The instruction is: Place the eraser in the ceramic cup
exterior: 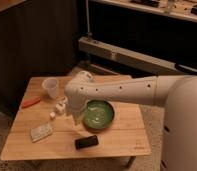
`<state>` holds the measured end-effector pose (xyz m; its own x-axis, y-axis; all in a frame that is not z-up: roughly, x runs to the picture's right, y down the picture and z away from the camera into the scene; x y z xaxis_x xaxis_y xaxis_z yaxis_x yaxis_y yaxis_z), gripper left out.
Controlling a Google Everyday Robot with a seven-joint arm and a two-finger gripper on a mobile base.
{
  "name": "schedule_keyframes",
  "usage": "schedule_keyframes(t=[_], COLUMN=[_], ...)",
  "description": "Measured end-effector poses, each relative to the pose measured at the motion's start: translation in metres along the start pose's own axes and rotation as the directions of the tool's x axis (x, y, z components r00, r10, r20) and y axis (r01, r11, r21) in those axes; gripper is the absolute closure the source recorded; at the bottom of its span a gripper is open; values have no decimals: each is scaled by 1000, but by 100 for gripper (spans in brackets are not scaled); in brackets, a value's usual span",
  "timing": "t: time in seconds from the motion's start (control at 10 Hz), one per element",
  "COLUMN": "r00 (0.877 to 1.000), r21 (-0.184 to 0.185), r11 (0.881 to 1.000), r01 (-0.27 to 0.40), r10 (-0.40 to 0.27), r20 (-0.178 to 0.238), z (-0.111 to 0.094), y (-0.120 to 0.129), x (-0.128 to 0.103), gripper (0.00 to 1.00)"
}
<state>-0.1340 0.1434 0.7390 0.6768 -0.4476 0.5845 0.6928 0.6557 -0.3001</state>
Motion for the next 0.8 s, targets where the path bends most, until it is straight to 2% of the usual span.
schedule_keyframes(t=[0.1, 0.2, 0.5, 0.8], r00=[1000, 1000, 997, 994], r21=[4, 7, 8, -14], r11=[1000, 1000, 997, 995], r01=[-13, -27, -74, -97], r10=[13, 27, 74, 98], r20=[0, 1, 13, 45], z=[-1, -3, -3, 6], y=[4, 14, 47, 61], x=[-2, -2, -7, -16], gripper=[21, 18, 18, 18])
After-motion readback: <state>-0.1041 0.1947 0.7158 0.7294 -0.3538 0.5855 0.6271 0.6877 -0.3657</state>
